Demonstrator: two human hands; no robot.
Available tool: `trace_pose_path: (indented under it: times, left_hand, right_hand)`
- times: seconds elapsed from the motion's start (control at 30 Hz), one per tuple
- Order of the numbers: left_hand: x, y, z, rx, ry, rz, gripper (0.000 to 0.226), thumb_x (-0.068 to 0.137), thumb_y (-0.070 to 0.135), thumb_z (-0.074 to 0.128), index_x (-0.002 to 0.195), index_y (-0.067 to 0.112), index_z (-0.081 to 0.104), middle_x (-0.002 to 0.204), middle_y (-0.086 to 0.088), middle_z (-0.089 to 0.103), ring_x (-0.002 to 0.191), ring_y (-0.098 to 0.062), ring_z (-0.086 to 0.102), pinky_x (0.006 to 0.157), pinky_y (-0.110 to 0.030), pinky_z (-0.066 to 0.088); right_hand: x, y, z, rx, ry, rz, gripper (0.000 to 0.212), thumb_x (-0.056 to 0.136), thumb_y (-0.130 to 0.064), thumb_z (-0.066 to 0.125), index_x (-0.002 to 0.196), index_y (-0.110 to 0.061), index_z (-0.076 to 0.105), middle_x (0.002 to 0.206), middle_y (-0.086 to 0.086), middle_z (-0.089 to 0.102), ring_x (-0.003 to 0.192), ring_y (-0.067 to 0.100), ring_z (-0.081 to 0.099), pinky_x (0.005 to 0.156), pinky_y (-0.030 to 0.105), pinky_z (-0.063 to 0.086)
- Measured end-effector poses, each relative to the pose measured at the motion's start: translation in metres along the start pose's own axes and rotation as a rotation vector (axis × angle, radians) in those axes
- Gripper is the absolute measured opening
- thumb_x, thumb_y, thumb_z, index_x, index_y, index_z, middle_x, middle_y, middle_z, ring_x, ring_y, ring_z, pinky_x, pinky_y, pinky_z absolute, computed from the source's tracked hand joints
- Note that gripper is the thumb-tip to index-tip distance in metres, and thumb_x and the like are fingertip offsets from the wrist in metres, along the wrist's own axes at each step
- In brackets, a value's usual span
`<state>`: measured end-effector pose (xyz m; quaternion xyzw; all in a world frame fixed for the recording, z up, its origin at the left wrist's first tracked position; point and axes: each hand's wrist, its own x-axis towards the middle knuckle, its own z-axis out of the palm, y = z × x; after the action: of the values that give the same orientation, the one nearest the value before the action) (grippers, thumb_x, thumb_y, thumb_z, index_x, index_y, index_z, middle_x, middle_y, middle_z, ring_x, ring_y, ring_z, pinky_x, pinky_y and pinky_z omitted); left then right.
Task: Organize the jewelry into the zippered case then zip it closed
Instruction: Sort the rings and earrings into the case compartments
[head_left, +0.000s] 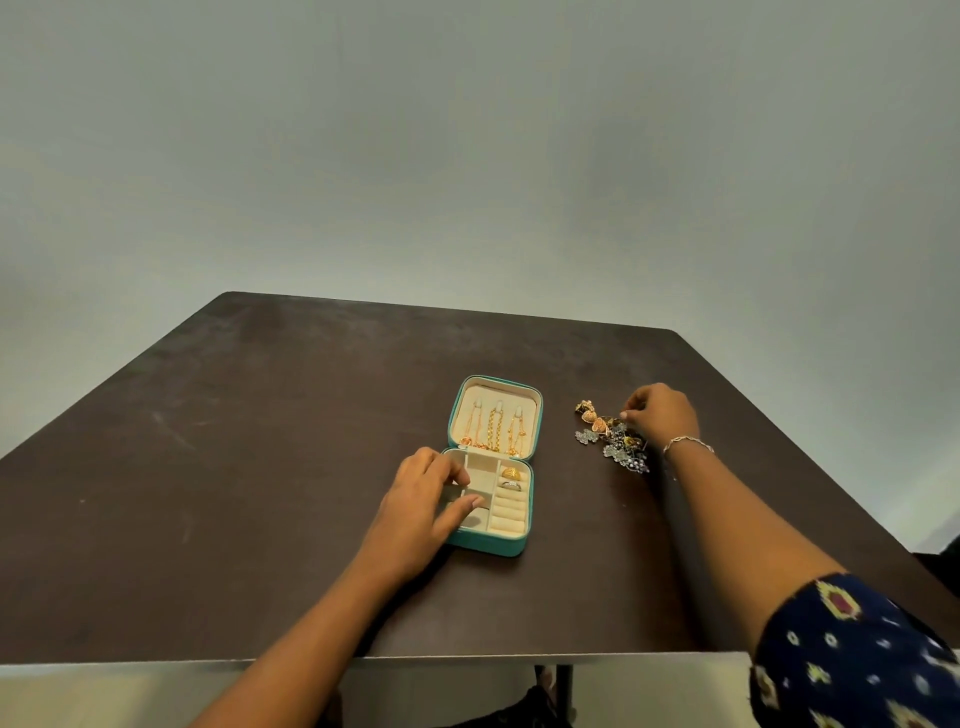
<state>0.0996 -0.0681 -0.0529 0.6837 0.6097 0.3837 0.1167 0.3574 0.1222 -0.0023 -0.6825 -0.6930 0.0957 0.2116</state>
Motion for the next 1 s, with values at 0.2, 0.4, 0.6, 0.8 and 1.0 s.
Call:
trace_pose_path:
  times: [0.2, 0.4, 0.6, 0.8, 1.0]
  left_hand:
    - [0.001, -0.001, 0.001, 0.002, -0.013, -0.006, 0.019, 0.088, 0.036, 0.054, 0.103, 0.025, 0.051, 0.106, 0.012, 0.042, 0.104, -0.003, 0.04, 0.084, -0.019, 0.04]
    - [0.0, 0.001, -0.001, -0.002, -0.008, 0.003, 0.019, 0.089, 0.036, 0.054, 0.103, 0.024, 0.051, 0.106, 0.012, 0.042, 0.104, -0.003, 0.04, 0.083, -0.018, 0.039]
    - [-0.001, 0.002, -0.002, -0.003, -0.009, -0.001, 0.02, 0.089, 0.037, 0.054, 0.103, 0.023, 0.052, 0.106, 0.011, 0.042, 0.104, -0.003, 0.039, 0.081, -0.018, 0.038]
    - [0.0, 0.003, -0.002, -0.018, -0.013, -0.007, 0.024, 0.086, 0.039, 0.056, 0.1, 0.021, 0.053, 0.103, 0.011, 0.041, 0.102, -0.003, 0.037, 0.079, -0.016, 0.033]
    - [-0.002, 0.004, -0.003, -0.011, -0.002, 0.006, 0.028, 0.084, 0.041, 0.059, 0.098, 0.017, 0.053, 0.101, 0.009, 0.042, 0.099, -0.004, 0.038, 0.078, -0.017, 0.035]
  right_hand:
    - [0.002, -0.002, 0.009, -0.232, -0.008, -0.04, 0.016, 0.086, -0.009, 0.055, 0.094, -0.015, 0.068, 0.101, 0.012, 0.068, 0.094, 0.03, 0.062, 0.078, 0.035, 0.049]
    - [-0.003, -0.006, 0.009, -0.226, 0.093, -0.087, 0.01, 0.086, -0.012, 0.056, 0.09, -0.009, 0.065, 0.096, 0.013, 0.068, 0.091, 0.032, 0.061, 0.074, 0.035, 0.048]
    - [-0.032, -0.033, -0.004, -0.003, 0.263, -0.298, 0.006, 0.082, -0.013, 0.06, 0.078, -0.01, 0.064, 0.083, 0.009, 0.069, 0.076, 0.028, 0.061, 0.066, 0.034, 0.046]
    - [-0.103, -0.076, 0.011, 0.16, 0.255, -0.628, 0.003, 0.077, -0.008, 0.068, 0.078, -0.008, 0.066, 0.076, 0.005, 0.065, 0.065, 0.012, 0.053, 0.06, 0.025, 0.044]
    - [-0.147, -0.095, 0.039, 0.14, 0.266, -0.769, 0.005, 0.073, -0.013, 0.067, 0.073, -0.013, 0.062, 0.072, 0.001, 0.061, 0.064, 0.015, 0.056, 0.057, 0.022, 0.042]
